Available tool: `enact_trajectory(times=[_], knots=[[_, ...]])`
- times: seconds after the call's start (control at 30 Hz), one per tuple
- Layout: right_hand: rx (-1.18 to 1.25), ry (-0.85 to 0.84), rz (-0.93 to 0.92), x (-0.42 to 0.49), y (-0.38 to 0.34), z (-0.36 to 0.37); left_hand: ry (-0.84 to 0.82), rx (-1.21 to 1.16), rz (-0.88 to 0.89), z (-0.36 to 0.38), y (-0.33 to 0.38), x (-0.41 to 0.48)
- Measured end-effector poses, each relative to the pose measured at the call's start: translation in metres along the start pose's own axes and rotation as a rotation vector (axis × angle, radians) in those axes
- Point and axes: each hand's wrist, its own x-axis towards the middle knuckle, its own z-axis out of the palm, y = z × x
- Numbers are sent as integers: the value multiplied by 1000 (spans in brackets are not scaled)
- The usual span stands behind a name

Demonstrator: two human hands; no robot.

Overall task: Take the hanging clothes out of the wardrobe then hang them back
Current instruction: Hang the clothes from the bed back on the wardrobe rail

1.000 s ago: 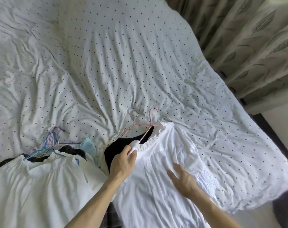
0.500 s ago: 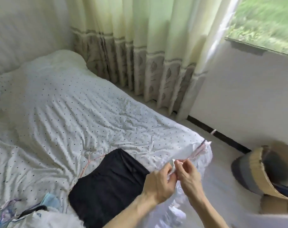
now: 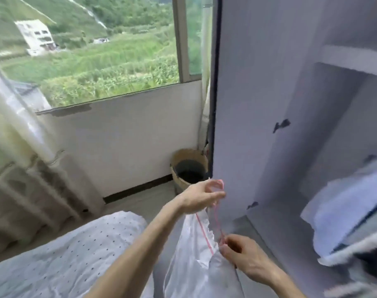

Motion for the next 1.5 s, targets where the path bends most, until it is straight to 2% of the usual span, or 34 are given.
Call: enact_trajectory(times=[0.03,0.13,0.2,0.3,0.43,0.57,0.63,0.8,0.97,1.27,1.33,1.4,1.5], knots=[[-4,28,20,-5,8,-16,-51,18,15,9,20,18],[-9,131,59,-16,34,-56,-60,-4,39,44,70,60],[7,208,96,-21,51,-79,-172,-72,77,70,96,78],[-12,307,174,-26,71,-106,-278,-91,243,98,123,100],[-38,484,266,-24,93,-129,-289,-79,427,114,147,136],[-5,729,298,-16,96,-145,-264,-137,528,117,167,165],[-23,797,347,-14,97,-148,-232,-205,532,112,175,182],[-205,849,470,1,97,-167,-180,-279,512,95,197,231],[-306,925,490,27,73,-195,-180,-299,533,89,225,273],[-295,676,570,62,57,-253,-319,-236,559,108,271,329],[-85,702,550,71,60,-265,-406,-173,584,109,282,344],[104,776,527,77,65,-276,-406,98,705,109,295,367],[211,846,502,83,80,-295,-100,547,838,102,321,402]])
